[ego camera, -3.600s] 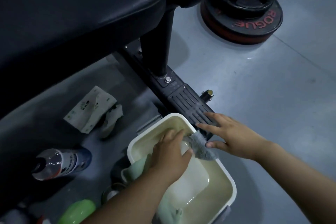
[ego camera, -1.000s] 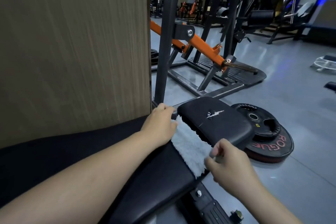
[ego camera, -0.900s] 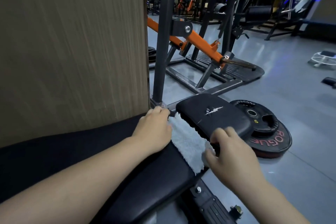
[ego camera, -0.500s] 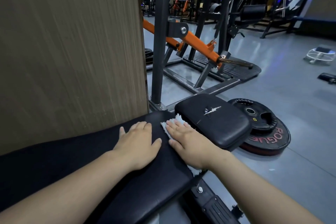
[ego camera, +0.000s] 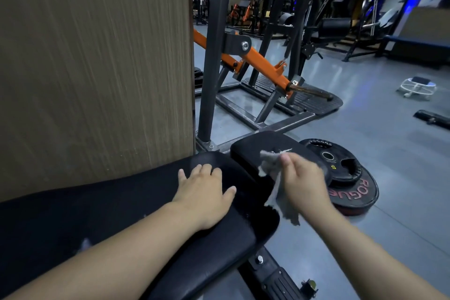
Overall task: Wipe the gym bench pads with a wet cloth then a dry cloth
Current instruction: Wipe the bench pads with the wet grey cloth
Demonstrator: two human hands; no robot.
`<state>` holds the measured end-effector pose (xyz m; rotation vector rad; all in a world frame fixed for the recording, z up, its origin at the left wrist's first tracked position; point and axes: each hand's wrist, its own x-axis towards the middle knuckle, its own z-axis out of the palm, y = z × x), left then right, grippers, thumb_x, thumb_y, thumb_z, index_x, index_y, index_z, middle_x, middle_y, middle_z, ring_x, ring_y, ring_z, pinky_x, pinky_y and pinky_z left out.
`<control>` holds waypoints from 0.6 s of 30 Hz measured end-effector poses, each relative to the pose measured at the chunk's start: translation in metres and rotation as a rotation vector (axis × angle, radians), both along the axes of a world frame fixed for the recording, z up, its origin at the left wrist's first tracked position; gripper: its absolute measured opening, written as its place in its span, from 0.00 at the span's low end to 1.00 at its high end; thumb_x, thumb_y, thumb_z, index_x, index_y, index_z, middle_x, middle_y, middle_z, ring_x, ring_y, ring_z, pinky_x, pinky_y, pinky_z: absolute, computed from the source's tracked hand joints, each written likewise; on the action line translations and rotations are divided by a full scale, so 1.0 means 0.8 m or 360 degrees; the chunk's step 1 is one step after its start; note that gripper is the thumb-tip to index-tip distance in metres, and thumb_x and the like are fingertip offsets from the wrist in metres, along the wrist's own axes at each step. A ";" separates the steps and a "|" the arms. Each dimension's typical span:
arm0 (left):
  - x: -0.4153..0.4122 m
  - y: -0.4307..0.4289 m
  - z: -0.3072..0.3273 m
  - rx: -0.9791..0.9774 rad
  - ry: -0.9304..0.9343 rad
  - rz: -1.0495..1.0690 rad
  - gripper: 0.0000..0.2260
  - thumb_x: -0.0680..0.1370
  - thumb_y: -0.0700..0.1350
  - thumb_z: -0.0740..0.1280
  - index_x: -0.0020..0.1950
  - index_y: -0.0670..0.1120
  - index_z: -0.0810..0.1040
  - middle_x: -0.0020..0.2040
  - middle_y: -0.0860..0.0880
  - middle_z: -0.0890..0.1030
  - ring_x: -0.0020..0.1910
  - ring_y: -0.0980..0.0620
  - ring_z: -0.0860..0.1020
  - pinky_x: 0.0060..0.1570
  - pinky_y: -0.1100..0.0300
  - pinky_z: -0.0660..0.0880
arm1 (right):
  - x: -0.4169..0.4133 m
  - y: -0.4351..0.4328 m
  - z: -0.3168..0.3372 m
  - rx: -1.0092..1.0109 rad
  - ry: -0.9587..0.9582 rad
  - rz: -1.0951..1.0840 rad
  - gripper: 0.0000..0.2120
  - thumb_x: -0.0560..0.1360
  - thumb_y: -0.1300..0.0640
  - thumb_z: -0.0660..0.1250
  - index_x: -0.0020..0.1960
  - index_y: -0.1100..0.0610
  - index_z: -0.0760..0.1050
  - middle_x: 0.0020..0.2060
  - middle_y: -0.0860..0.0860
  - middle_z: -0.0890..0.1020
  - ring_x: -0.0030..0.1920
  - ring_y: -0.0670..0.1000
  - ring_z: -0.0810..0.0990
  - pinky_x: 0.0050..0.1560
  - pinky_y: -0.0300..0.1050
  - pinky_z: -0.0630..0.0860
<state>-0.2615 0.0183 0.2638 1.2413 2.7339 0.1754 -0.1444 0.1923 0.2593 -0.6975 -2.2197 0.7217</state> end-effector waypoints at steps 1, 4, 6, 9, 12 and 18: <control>0.000 0.004 0.001 -0.0020 -0.0025 0.0009 0.31 0.81 0.64 0.51 0.76 0.45 0.61 0.77 0.45 0.62 0.78 0.44 0.55 0.75 0.35 0.50 | -0.001 0.012 0.016 0.0054 0.0057 -0.0015 0.13 0.82 0.55 0.59 0.50 0.52 0.83 0.39 0.46 0.86 0.43 0.47 0.84 0.49 0.40 0.76; -0.002 0.017 0.003 -0.0142 -0.0125 0.0069 0.43 0.75 0.74 0.50 0.81 0.45 0.51 0.81 0.43 0.52 0.80 0.41 0.47 0.75 0.34 0.46 | -0.007 0.035 0.048 0.0406 0.0007 0.0114 0.12 0.83 0.55 0.60 0.57 0.54 0.82 0.47 0.50 0.87 0.48 0.52 0.83 0.50 0.38 0.75; -0.004 0.025 0.004 -0.0213 -0.0195 0.0097 0.52 0.69 0.79 0.50 0.81 0.45 0.47 0.81 0.42 0.47 0.80 0.40 0.44 0.75 0.35 0.43 | -0.015 0.053 0.044 0.0613 -0.0299 0.0293 0.13 0.82 0.55 0.60 0.62 0.58 0.78 0.55 0.55 0.84 0.56 0.57 0.82 0.56 0.46 0.76; -0.005 0.033 0.007 -0.0354 -0.0204 0.0077 0.61 0.63 0.83 0.53 0.81 0.43 0.42 0.81 0.40 0.43 0.80 0.39 0.43 0.77 0.41 0.44 | -0.025 0.076 0.016 0.0650 -0.0877 0.0594 0.17 0.83 0.57 0.59 0.68 0.62 0.73 0.69 0.58 0.75 0.71 0.55 0.71 0.71 0.40 0.62; -0.008 0.040 0.011 -0.0463 -0.0184 0.0060 0.63 0.61 0.83 0.55 0.81 0.43 0.40 0.81 0.39 0.41 0.79 0.38 0.42 0.77 0.43 0.45 | -0.021 0.079 0.005 0.0607 -0.0978 0.0649 0.19 0.83 0.56 0.59 0.71 0.62 0.71 0.73 0.57 0.70 0.74 0.54 0.67 0.72 0.38 0.57; -0.008 0.043 0.012 -0.0620 -0.0133 0.0064 0.62 0.61 0.84 0.53 0.81 0.44 0.39 0.81 0.39 0.41 0.79 0.37 0.43 0.76 0.43 0.48 | 0.002 0.082 0.049 0.0733 -0.0849 0.0354 0.16 0.83 0.52 0.58 0.65 0.56 0.77 0.58 0.58 0.83 0.51 0.59 0.83 0.54 0.48 0.76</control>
